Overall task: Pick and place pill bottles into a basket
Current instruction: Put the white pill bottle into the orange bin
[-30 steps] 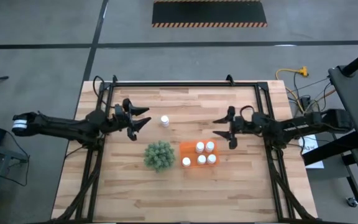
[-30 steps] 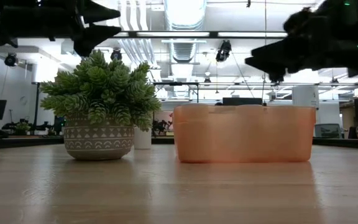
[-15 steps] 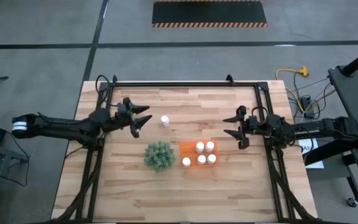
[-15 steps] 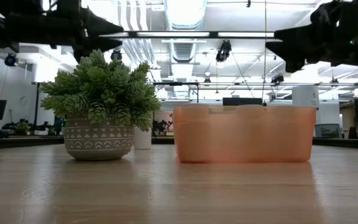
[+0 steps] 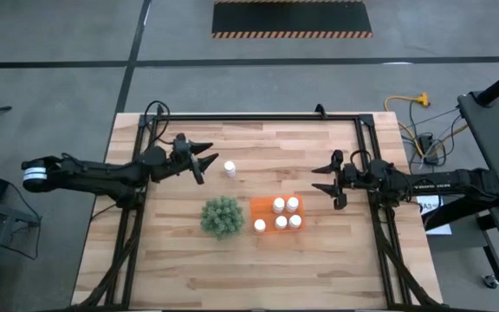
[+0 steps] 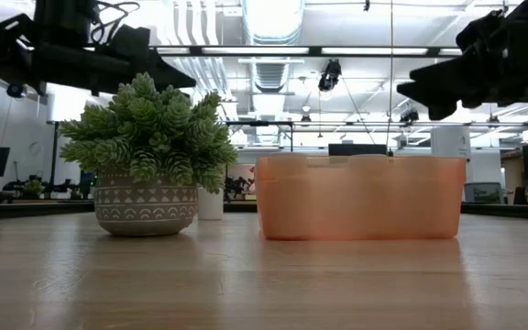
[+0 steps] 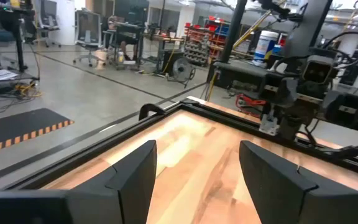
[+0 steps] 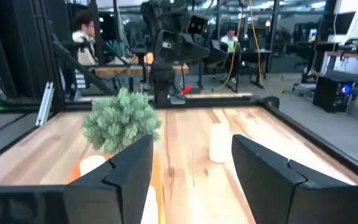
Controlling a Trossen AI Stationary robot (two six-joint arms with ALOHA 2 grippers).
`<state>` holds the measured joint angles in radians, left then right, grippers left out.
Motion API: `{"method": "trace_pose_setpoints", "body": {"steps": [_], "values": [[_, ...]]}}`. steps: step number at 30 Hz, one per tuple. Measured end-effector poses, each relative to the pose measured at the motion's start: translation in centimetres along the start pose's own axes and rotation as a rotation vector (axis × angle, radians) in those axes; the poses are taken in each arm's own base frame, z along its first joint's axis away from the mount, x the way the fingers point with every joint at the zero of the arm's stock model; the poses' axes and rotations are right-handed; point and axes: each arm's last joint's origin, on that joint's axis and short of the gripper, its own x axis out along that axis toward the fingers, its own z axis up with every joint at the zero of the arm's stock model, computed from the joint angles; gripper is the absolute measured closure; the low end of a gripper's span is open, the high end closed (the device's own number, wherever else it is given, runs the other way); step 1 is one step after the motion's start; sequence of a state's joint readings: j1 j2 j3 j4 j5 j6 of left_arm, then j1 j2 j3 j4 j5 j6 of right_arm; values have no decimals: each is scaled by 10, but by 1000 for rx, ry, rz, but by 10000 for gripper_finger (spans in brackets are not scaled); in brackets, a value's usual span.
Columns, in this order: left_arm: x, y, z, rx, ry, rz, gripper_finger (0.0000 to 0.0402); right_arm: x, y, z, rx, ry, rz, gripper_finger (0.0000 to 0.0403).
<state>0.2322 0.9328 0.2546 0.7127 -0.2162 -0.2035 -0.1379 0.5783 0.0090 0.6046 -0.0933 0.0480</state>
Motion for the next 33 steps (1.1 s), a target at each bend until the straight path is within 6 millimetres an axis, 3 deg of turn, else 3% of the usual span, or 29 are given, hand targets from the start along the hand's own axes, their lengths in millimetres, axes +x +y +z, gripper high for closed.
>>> {"method": "trace_pose_setpoints", "body": {"steps": [7,18,29,33], "values": [[5,2,-6,6,25,10,190,-10,-1,-10,0,141,-60,195],[6,4,-12,62,79,21,190,-33,1,8,23,374,-86,195],[15,2,-14,124,284,56,190,-40,2,11,-2,283,-79,195],[18,1,-10,140,285,55,190,-41,2,11,-32,283,-73,195]]}}
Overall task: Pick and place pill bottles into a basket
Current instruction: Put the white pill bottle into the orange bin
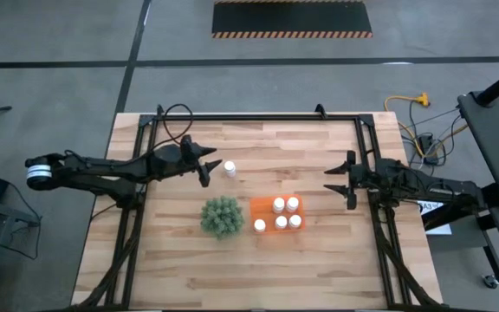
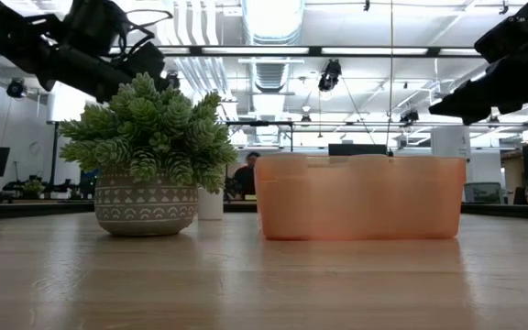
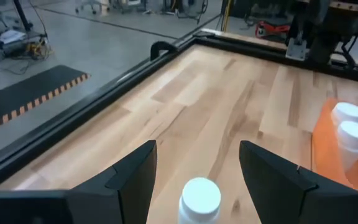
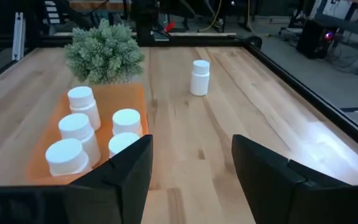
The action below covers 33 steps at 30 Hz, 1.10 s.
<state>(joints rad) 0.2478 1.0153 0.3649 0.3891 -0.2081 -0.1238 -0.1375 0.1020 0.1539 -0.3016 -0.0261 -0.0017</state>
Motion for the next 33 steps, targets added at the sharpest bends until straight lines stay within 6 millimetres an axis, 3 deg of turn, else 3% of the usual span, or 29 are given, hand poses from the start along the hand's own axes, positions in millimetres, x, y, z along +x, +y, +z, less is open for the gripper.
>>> {"method": "trace_pose_setpoints", "body": {"steps": [14,20,26,33], "values": [[1,0,0,1,3,6,190,0,0,4,-39,-29,-1,195],[1,0,-1,0,4,6,190,2,0,8,-58,-120,2,195],[1,0,-1,0,9,2,190,12,4,-5,-107,-277,122,195],[1,-1,-1,1,14,-34,190,14,3,-10,-73,-234,98,195]]}}
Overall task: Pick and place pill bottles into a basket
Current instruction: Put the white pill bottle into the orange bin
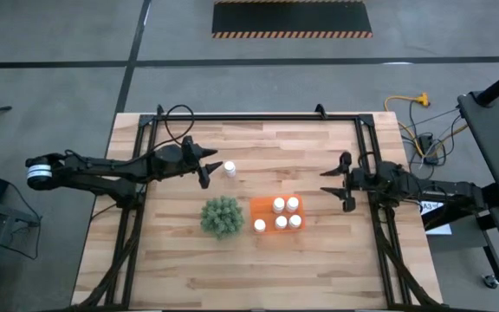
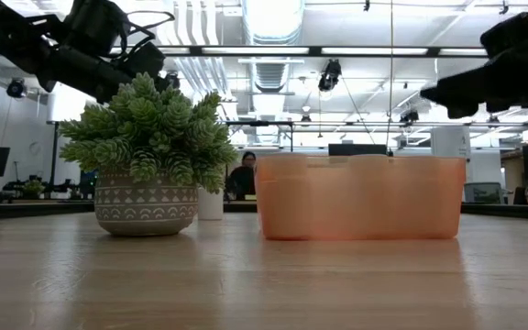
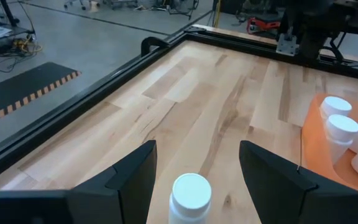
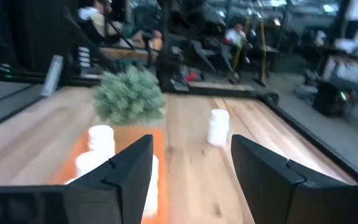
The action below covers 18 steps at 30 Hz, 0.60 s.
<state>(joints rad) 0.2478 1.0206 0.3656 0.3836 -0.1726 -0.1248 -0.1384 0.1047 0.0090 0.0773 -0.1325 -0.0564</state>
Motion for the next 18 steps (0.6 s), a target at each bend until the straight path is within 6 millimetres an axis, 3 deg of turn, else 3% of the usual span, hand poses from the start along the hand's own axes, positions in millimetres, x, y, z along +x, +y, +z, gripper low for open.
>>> {"method": "trace_pose_setpoints", "body": {"steps": [6,18], "values": [[0,0,-1,2,11,-4,190,0,-5,-7,107,80,-200,195],[10,-3,-5,21,75,-59,190,6,-5,-17,-40,210,-163,195]]}}
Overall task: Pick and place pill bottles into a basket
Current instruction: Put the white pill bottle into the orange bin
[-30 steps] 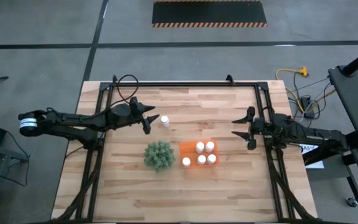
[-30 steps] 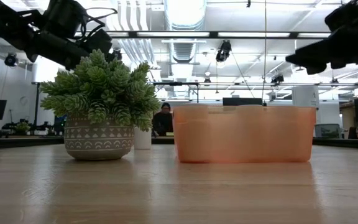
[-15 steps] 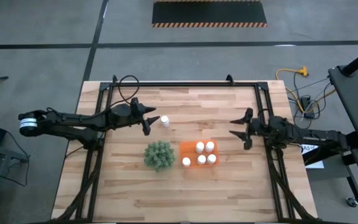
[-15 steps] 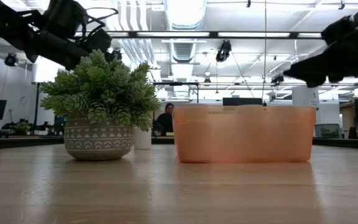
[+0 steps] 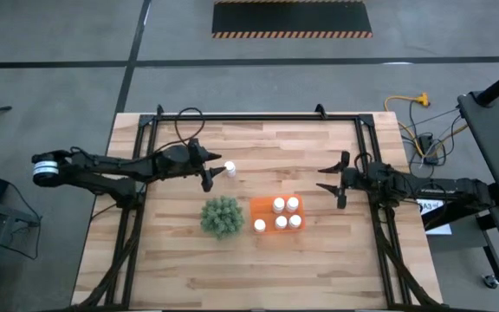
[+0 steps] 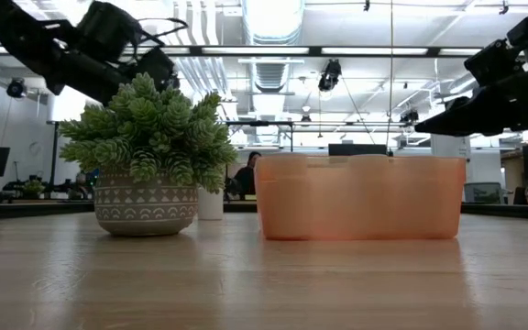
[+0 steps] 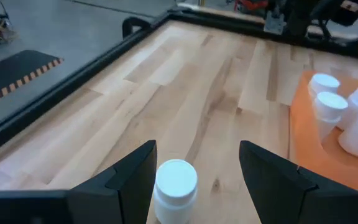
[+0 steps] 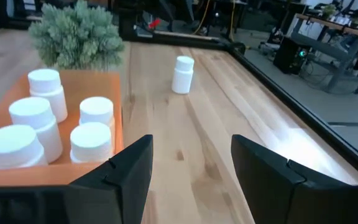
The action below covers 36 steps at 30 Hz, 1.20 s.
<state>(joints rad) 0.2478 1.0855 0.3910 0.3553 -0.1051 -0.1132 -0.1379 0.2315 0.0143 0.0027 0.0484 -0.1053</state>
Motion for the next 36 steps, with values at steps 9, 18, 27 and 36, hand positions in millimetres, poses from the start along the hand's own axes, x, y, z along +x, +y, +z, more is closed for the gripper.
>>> {"method": "trace_pose_setpoints", "body": {"steps": [9,18,27,36], "values": [[36,-5,-5,93,267,-27,190,2,0,-2,-4,24,3,195],[47,-7,6,98,278,-24,190,2,0,-2,-3,24,3,195],[48,-6,5,102,278,28,190,2,0,-2,-2,24,3,195],[48,-4,4,91,274,70,190,2,0,-2,-2,24,3,195]]}}
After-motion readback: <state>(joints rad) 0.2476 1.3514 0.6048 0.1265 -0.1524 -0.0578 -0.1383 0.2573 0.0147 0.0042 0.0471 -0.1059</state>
